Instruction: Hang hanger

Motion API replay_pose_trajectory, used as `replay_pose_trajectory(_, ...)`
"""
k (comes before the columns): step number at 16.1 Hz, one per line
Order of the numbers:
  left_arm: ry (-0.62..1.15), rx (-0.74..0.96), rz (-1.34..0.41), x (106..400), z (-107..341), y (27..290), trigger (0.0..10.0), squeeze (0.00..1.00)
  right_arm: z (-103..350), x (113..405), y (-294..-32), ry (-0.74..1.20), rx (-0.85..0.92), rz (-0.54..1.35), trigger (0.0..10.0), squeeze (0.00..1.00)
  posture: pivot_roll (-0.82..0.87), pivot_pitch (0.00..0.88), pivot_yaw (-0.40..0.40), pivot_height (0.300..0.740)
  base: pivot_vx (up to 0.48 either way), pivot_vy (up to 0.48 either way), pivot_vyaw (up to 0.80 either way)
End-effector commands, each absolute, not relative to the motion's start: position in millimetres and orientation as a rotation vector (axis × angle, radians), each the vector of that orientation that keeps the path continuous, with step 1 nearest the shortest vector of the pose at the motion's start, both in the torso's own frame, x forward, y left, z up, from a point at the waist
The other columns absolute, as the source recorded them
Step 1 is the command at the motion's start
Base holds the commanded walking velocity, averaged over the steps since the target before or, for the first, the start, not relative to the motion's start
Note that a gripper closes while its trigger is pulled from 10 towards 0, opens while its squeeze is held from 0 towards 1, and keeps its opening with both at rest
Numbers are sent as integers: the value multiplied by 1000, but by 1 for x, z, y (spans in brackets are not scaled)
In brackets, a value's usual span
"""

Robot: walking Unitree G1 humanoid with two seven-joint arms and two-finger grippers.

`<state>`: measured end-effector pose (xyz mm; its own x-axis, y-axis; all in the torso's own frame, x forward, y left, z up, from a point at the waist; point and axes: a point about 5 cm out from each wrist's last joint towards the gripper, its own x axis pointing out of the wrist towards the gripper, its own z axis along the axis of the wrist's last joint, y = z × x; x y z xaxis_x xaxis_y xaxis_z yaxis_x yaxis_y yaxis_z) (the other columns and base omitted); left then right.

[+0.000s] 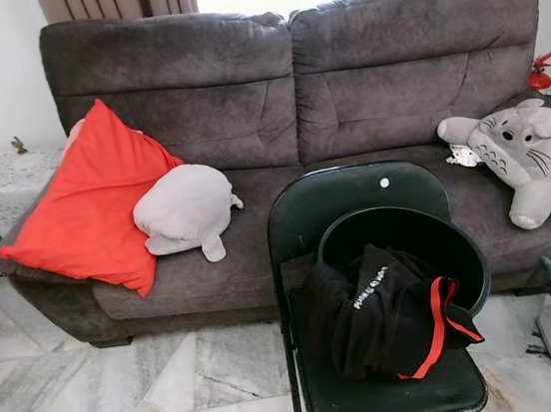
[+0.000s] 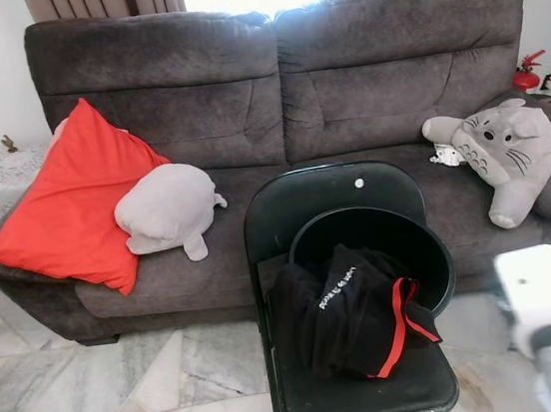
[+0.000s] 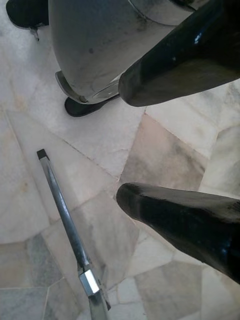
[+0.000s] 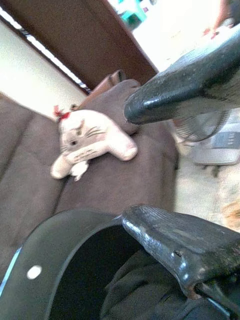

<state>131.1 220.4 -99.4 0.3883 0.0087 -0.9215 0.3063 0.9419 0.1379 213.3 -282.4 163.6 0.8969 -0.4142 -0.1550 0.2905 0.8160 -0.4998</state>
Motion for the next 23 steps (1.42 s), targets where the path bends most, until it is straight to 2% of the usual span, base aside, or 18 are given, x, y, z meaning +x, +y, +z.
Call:
replay_pose_trajectory(1, 1179, 326, -209, 126, -101, 221, 10000, 0, 160, 212, -290, 303, -377, -415, 10000, 0, -45, 0, 29, 740, 0, 0, 0)
replay_pose_trajectory(2, 1179, 326, -210, 126, -101, 221, 10000, 0, 152, 211, -292, 339, -206, -449, 10000, 0, -47, 0, 32, 740, 0, 0, 0)
replay_pose_trajectory(3, 1179, 326, -210, 126, -101, 221, 10000, 0, 148, 213, -291, 359, -108, -457, 10000, 0, -47, 0, 33, 740, 0, 0, 0)
replay_pose_trajectory(4, 1179, 326, -212, 127, -101, 221, 10000, 0, 145, 221, -290, 352, -65, -441, 10000, 200, -43, 0, 37, 740, 0, 0, 0)
replay_pose_trajectory(5, 1179, 327, -213, 127, -101, 221, 10000, 0, 144, 228, -289, 339, -56, -428, 10000, 851, -40, 0, 38, 740, 0, 0, 0)
replay_pose_trajectory(6, 1178, 327, -212, 127, -101, 221, 10000, 0, 141, 236, -286, 333, -41, -422, 10000, 1000, -38, 0, 38, 740, 0, 0, 0)
replay_pose_trajectory(8, 1177, 326, -210, 127, -101, 221, 10000, 0, 139, 246, -283, 337, -6, -418, 10000, 1000, -28, 0, 39, 740, 0, 0, 0)
replay_pose_trajectory(9, 1177, 325, -209, 126, -101, 221, 10000, 0, 137, 251, -284, 349, 14, -425, 10000, 0, -21, 0, 42, 740, 0, 0, 0)
replay_pose_trajectory(11, 1178, 326, -209, 126, -101, 222, 10000, 0, 135, 260, -284, 362, 13, -401, 10000, 0, -23, 0, 44, 740, 0, 0, 0)
replay_pose_trajectory(12, 1179, 328, -212, 126, -101, 222, 10000, 0, 133, 267, -279, 364, 20, -373, 10000, 349, -21, 0, 43, 740, 0, 0, 0)
replay_pose_trajectory(13, 1180, 327, -213, 126, -101, 222, 10000, 0, 133, 271, -275, 359, 25, -352, 10000, 925, -13, 0, 42, 740, 0, 0, 0)
replay_pose_trajectory(14, 1179, 326, -213, 126, -101, 222, 10000, 0, 133, 274, -269, 349, 20, -326, 10000, 1000, -7, 0, 40, 740, 0, 0, 0)
replay_pose_trajectory(15, 1179, 326, -212, 126, -101, 222, 10000, 0, 134, 275, -268, 347, 21, -323, 10000, 1000, -7, 0, 40, 740, 0, 0, 0)
replay_pose_trajectory(16, 1179, 324, -210, 126, -101, 222, 10000, 0, 130, 275, -262, 359, 14, -314, 10000, 106, -7, 0, 40, 740, 0, 0, 0)
replay_pose_trajectory(17, 1178, 324, -209, 126, -101, 222, 10000, 0, 127, 274, -259, 365, 11, -311, 10000, 0, -2, 0, 41, 740, 0, 0, 0)
replay_pose_trajectory(23, 1178, 321, -209, 127, -101, 222, 10000, 0, 118, 268, -246, 398, 13, -339, 10000, 0, -3, 0, 41, 740, 0, 0, 0)
